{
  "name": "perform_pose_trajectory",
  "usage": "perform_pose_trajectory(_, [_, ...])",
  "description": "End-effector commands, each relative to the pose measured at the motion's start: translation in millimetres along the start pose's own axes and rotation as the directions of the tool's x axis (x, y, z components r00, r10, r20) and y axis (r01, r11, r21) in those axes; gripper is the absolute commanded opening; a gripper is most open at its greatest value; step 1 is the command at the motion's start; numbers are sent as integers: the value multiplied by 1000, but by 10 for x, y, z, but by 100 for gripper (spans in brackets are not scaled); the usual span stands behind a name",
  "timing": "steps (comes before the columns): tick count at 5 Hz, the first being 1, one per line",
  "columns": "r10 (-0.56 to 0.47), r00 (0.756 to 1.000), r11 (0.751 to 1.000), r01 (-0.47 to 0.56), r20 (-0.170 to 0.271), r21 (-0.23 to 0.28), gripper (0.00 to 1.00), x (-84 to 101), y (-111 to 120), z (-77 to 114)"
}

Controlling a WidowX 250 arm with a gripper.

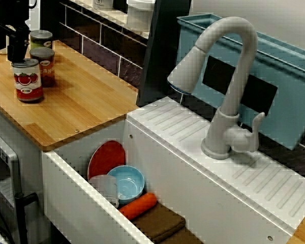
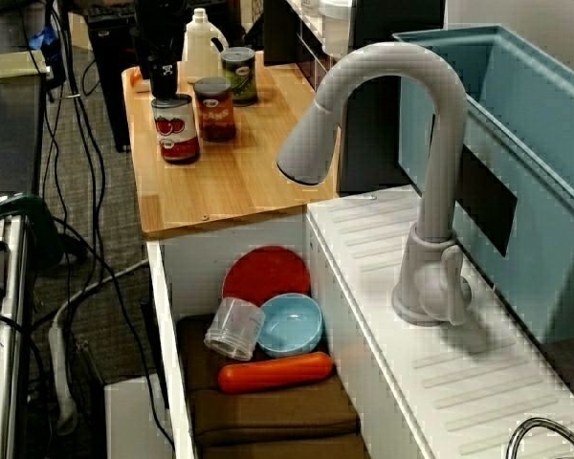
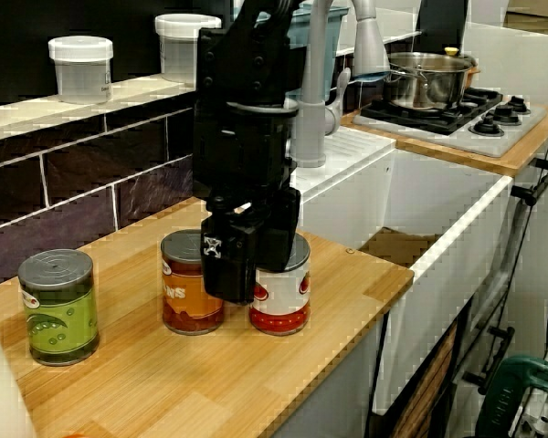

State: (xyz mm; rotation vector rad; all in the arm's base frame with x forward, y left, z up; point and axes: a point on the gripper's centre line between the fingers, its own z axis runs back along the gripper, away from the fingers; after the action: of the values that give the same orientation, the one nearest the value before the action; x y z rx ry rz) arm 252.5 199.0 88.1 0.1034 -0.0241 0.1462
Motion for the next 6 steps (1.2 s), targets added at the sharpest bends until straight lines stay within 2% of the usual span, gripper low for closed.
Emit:
perform_pose_trajectory(1, [22, 1000, 1000, -22, 12, 4, 100, -5, 206, 146])
perform_pose_trajectory(4, [28, 1000, 999, -28, 14, -19, 100, 0, 231, 196])
perform_pose_trajectory(6, [8, 1000, 1000, -8, 9, -14, 100, -27, 115, 140])
